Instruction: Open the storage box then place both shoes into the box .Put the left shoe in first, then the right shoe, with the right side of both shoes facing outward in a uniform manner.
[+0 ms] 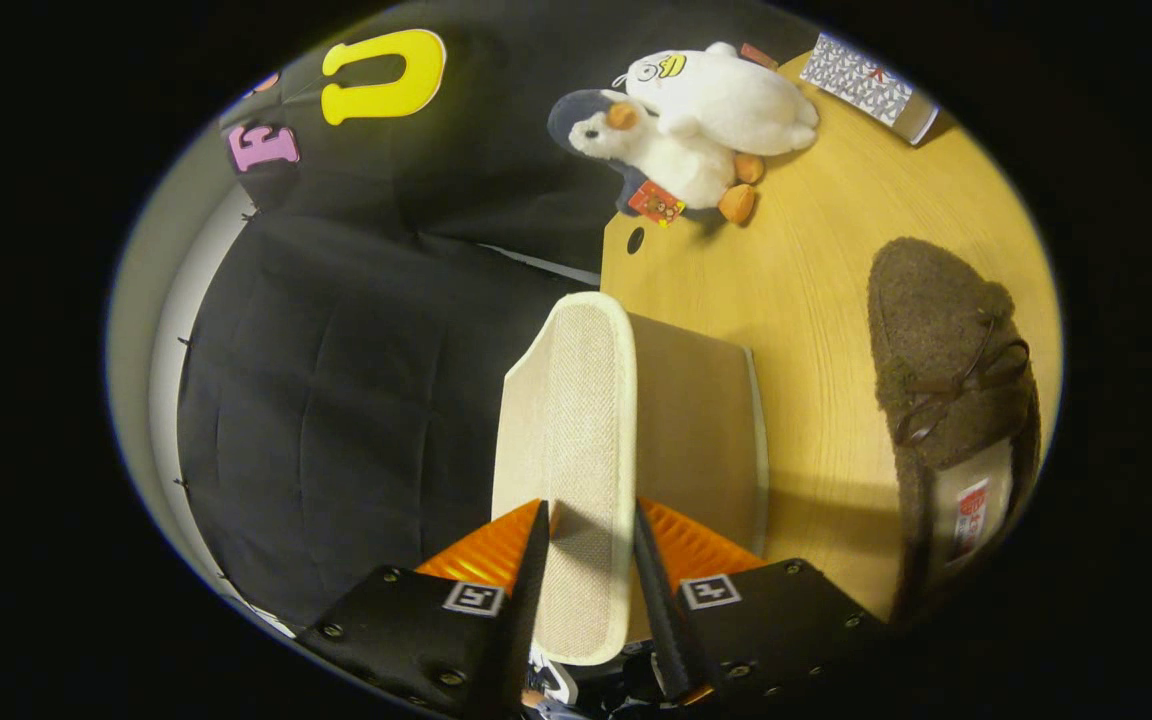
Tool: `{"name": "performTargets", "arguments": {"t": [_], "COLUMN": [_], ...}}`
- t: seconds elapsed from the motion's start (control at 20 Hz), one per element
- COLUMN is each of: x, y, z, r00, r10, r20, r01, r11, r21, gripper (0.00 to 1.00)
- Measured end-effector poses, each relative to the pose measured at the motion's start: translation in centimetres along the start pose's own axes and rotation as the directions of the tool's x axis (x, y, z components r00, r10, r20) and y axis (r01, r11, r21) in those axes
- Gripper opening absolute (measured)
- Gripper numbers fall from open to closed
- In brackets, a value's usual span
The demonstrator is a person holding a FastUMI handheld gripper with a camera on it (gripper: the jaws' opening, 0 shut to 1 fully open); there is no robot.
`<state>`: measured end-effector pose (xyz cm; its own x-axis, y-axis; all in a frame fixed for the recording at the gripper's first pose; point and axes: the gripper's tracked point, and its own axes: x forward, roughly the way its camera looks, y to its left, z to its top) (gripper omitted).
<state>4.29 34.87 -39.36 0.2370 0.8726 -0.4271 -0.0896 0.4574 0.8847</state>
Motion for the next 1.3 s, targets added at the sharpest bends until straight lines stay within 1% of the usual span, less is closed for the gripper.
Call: {"name": "performTargets", "arguments": {"t": [0.05,0.15,0.2,0.25,0.3,0.4,0.5,0.6,0.7,0.9,1.05,1.2,1.3], "x": [0.0,-0.8,-0.1,-0.5,-0.4,-0.8,-1.5,-2.1,-2.4,-1.8,0.2,3.8,6.3], "y": [0.1,0.9,1.0,1.0,1.7,3.1,5.4,7.7,10.5,15.9,19.6,23.4,25.1], "z": [0.1,0.6,0.7,0.5,0.5,0.6,0.3,0.2,0.0,-1.1,-1.8,-2.9,-3.5], "r00": [1.0,0.999,1.0,0.999,0.998,0.998,0.999,1.0,0.999,0.998,0.997,0.996,0.993], "r10": [-0.002,0.039,0.025,0.038,0.052,0.042,0.042,0.021,0.017,0.02,0.01,0.023,0.015], "r20": [0.005,-0.019,-0.018,-0.036,-0.044,-0.038,-0.026,-0.002,0.028,0.053,0.076,0.092,0.115], "r01": [0.001,-0.037,-0.023,-0.034,-0.047,-0.039,-0.04,-0.021,-0.016,-0.017,-0.001,-0.01,0.002], "r11": [1.0,0.995,0.993,0.993,0.992,0.996,0.998,1.0,1.0,0.998,0.993,0.991,0.989], "r21": [0.026,0.098,0.113,0.117,0.117,0.077,0.052,0.023,-0.019,-0.064,-0.117,-0.134,-0.15], "gripper": [0.35,0.19,0.14,0.09,0.08,0.03,0.03,0.03,0.03,0.03,0.03,0.04,0.04]}}
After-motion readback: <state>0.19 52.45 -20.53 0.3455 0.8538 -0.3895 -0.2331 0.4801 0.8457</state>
